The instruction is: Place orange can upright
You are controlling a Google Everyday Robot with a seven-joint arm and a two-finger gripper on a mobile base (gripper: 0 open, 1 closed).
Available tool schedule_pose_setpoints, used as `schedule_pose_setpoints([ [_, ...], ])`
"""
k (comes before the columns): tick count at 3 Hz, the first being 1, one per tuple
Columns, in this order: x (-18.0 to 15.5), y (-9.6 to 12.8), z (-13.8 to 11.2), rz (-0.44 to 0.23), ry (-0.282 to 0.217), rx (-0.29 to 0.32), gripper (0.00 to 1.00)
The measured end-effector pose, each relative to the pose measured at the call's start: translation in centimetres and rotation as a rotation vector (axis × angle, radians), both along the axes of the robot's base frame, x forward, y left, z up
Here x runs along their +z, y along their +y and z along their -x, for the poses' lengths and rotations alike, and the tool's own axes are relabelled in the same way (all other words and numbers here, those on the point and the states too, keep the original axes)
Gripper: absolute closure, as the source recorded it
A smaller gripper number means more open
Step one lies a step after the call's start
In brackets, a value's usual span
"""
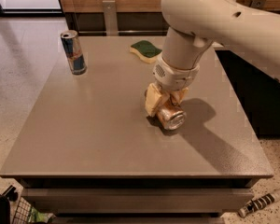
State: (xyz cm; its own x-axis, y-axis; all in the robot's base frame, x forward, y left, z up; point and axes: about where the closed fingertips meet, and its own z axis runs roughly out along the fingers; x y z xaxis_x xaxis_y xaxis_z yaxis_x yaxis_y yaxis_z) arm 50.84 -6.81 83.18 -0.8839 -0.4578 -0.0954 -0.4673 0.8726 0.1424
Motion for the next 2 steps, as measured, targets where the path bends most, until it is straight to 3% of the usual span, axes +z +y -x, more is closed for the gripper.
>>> schedule_pose_setpoints([
  [1,2.6,-1.4,-0.7,-0.079,-0.086,0.004,1.00],
  [2,6.7,-4.7,-1.9,-0.204,-0.218,0.004,1.00],
])
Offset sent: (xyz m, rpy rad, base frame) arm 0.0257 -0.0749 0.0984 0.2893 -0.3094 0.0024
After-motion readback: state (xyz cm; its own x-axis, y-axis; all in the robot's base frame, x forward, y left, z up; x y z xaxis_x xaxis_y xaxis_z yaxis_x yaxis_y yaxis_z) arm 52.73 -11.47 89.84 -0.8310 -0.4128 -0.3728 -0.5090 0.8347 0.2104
